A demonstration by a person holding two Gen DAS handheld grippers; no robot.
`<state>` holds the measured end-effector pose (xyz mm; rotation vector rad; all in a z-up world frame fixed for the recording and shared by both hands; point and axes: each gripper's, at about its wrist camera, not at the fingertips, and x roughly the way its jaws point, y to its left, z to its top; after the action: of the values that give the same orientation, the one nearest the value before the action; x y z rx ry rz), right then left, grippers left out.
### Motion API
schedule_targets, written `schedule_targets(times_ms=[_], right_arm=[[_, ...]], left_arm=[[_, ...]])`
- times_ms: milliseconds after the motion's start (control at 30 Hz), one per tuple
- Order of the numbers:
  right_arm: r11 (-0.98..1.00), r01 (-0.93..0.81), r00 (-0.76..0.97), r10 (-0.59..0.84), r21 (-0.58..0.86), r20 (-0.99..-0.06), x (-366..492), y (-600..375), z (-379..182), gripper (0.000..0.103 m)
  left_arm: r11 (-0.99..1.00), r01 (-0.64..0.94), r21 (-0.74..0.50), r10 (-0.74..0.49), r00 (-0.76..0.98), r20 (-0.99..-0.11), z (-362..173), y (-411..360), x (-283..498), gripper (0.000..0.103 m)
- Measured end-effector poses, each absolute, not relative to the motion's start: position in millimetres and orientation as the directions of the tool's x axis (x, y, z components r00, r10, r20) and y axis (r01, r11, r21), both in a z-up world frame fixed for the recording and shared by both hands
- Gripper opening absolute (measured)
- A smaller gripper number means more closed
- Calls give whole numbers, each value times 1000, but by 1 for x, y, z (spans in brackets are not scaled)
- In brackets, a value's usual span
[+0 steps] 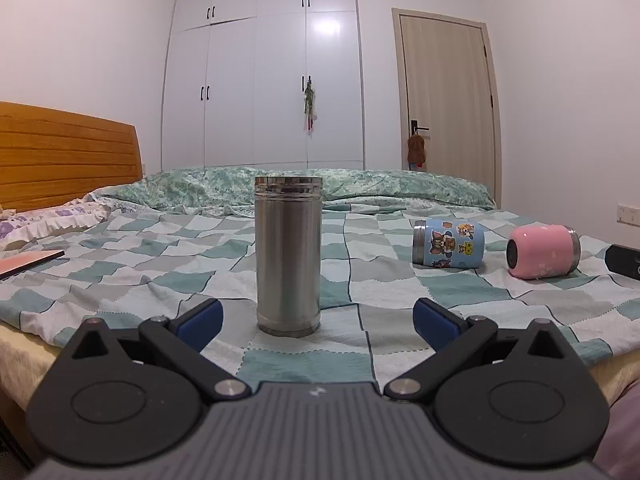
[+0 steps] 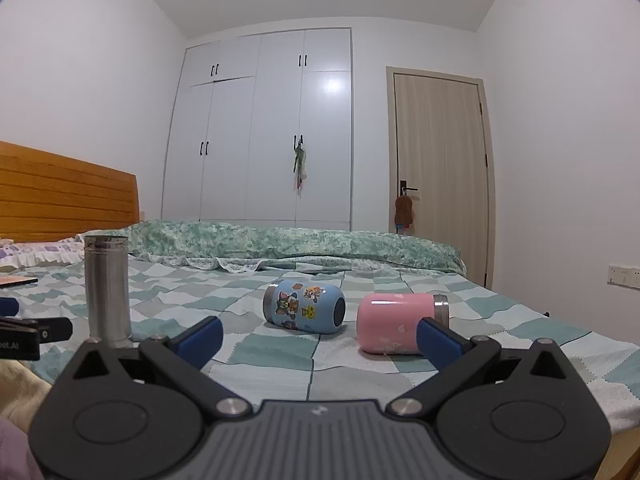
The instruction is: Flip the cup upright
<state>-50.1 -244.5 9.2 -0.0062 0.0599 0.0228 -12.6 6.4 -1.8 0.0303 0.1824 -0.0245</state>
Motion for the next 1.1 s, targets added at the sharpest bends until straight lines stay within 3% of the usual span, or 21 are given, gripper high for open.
schedule_targets(times_ms=[1100], right_arm=[[1000,-27,998,26,-13,-59,-50,-243,9,103]], left_arm=[[999,29,30,-24,985,-169,-1,6,-15,103]])
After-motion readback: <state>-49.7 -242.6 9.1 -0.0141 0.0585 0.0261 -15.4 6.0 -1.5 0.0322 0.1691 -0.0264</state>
